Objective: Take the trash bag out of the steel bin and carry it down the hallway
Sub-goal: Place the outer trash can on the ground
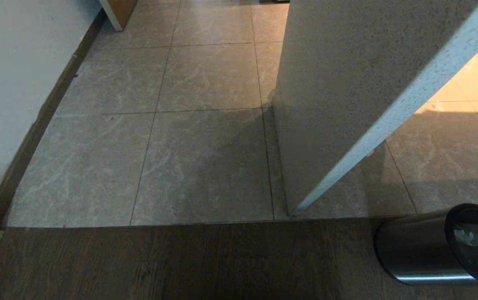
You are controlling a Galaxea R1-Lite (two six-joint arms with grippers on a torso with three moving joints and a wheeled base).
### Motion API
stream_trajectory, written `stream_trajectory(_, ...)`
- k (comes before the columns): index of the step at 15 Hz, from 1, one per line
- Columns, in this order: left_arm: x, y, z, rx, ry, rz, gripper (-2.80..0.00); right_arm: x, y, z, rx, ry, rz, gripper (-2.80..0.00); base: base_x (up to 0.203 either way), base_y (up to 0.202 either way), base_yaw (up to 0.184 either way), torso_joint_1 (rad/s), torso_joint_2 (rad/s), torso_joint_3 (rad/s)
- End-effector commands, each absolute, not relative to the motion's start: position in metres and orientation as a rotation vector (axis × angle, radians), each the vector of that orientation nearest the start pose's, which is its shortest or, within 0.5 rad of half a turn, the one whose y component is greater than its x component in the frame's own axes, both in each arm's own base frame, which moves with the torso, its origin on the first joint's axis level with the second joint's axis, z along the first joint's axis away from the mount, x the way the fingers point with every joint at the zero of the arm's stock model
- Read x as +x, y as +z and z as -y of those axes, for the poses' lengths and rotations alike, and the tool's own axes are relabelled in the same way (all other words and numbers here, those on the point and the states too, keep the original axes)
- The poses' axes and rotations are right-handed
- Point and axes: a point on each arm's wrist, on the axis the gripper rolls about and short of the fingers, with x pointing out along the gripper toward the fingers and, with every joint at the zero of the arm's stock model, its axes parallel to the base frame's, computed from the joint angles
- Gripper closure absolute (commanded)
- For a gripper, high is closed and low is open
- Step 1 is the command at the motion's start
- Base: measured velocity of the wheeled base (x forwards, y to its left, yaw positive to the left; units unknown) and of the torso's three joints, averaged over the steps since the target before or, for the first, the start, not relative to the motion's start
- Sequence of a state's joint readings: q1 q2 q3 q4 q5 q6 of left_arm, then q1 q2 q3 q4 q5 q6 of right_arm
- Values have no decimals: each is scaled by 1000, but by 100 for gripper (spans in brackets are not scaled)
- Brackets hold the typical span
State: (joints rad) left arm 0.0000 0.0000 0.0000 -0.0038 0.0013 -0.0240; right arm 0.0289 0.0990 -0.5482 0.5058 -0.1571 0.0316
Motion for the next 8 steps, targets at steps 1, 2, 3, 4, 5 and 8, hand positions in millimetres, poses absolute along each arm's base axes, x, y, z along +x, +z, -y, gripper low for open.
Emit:
stream_trajectory(1, -23, 76, 0, -25, 1, 4, 0, -32, 203, 7, 67, -141, -212, 0, 0, 0, 0, 0, 0, 0)
stream_trajectory(2, -23, 76, 0, -25, 1, 5, 0, -2, 214, 5, 97, -158, -321, 0, 0, 0, 0, 0, 0, 0)
stream_trajectory(3, -23, 76, 0, -25, 1, 5, 0, 28, 222, 2, 129, -182, -412, 0, 0, 0, 0, 0, 0, 0)
stream_trajectory(4, -23, 76, 0, -25, 1, 5, 0, 55, 225, 0, 155, -217, -494, 0, 0, 0, 0, 0, 0, 0)
stream_trajectory(5, -23, 76, 0, -25, 1, 3, 0, 83, 223, -1, 175, -272, -578, 0, 0, 0, 0, 0, 0, 0)
stream_trajectory(8, -23, 75, 0, -25, 2, 4, 0, 142, 208, 9, 239, -421, -743, 0, 0, 0, 0, 0, 0, 0)
